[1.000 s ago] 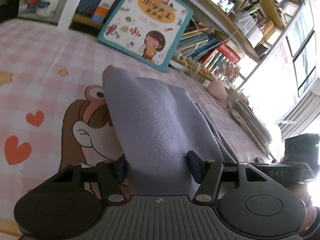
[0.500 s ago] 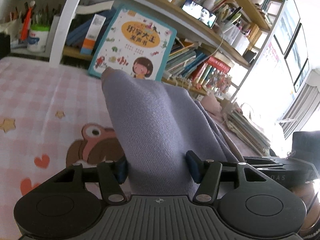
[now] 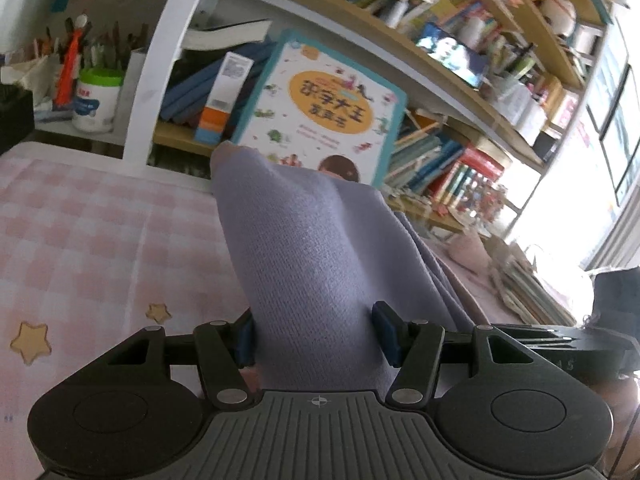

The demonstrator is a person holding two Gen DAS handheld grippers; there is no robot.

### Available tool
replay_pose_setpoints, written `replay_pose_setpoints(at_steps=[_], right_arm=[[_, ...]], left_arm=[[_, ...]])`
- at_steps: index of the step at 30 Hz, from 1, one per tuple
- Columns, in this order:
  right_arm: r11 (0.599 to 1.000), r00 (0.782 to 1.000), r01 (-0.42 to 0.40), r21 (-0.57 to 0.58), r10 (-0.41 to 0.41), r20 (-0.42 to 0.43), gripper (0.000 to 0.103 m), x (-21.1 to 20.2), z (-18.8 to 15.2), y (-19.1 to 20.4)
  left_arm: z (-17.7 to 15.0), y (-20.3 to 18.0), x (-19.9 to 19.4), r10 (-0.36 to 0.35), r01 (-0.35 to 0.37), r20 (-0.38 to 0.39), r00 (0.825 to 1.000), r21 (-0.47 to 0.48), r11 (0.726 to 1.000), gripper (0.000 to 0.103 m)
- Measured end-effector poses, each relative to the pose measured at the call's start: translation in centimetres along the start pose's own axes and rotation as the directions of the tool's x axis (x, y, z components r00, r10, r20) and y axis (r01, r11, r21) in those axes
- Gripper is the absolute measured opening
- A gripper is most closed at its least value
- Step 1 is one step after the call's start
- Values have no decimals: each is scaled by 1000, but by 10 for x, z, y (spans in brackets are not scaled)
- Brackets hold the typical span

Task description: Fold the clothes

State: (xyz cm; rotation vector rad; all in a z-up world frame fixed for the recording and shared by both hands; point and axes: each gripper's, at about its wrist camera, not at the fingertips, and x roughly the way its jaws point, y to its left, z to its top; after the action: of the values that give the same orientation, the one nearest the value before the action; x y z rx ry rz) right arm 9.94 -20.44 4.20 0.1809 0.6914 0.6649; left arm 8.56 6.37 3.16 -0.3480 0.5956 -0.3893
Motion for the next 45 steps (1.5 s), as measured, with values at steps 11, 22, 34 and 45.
replay_pose_setpoints(at_steps=[11,22,34,45], right_arm=[[999,998,34,15,-33,-52,34,65,29,-22],[997,999,25,67,-23,-35,34,98,50,-38],[984,1000,6,176,-2,-23,35,118,45,-52],[988,998,68,138,-69,6,70,116,42,-45]], left_arm=[[25,40,52,23,-25,-50,999,-39,999,58],[46,69,78,5,-8,-41,999,-71,997,58],[45,94,91,-3,-1,-38,999,-122,993,59],[46,85,72,142,-137,63,988,-74,988,89]])
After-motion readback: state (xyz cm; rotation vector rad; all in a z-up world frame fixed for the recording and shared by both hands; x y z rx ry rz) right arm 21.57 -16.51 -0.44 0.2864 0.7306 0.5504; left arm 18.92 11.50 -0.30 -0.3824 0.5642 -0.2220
